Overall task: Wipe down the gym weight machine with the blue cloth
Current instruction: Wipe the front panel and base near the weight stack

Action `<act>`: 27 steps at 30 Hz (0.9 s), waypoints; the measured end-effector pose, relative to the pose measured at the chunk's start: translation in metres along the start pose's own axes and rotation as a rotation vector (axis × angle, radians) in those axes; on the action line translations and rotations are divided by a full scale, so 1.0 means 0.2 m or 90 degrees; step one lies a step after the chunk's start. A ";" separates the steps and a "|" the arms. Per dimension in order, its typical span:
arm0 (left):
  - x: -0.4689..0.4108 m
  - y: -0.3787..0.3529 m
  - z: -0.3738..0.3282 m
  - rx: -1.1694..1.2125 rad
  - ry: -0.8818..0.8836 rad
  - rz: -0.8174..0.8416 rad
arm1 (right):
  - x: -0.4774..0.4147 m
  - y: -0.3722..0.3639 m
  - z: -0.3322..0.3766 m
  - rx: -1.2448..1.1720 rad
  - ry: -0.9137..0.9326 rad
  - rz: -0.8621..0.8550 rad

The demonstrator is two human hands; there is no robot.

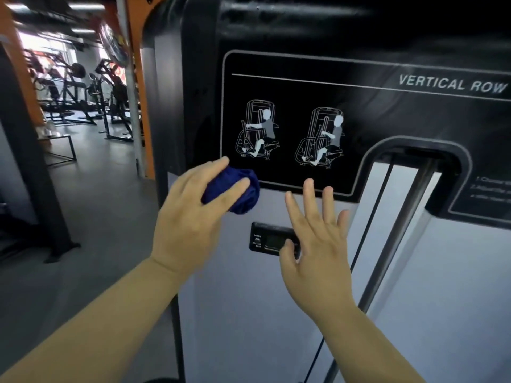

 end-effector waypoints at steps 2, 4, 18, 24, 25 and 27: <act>0.04 -0.04 0.00 -0.017 -0.002 0.007 | 0.00 -0.01 0.00 -0.002 0.002 0.000; 0.24 -0.07 -0.04 -0.039 -0.005 0.050 | 0.00 0.00 -0.01 0.001 0.004 0.010; -0.01 -0.04 -0.05 0.019 0.078 -0.025 | 0.02 0.01 -0.04 -0.001 0.021 0.011; 0.53 -0.07 -0.18 -0.002 0.082 0.163 | 0.09 0.01 -0.08 -0.006 0.019 0.042; 0.56 -0.07 -0.21 0.007 0.103 0.167 | 0.11 0.01 -0.07 -0.004 0.014 0.047; 0.49 -0.05 -0.24 0.032 0.161 0.123 | 0.13 0.01 -0.05 -0.020 -0.003 0.048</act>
Point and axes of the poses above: each hand's wrist, its own x-axis away from the middle knuckle, its own y-axis out of the back of the hand, z = x × y, the point moved 1 cm from there along -x, towards the middle knuckle, and after that the axes turned 7 degrees about -z, right-handed, at the moved point
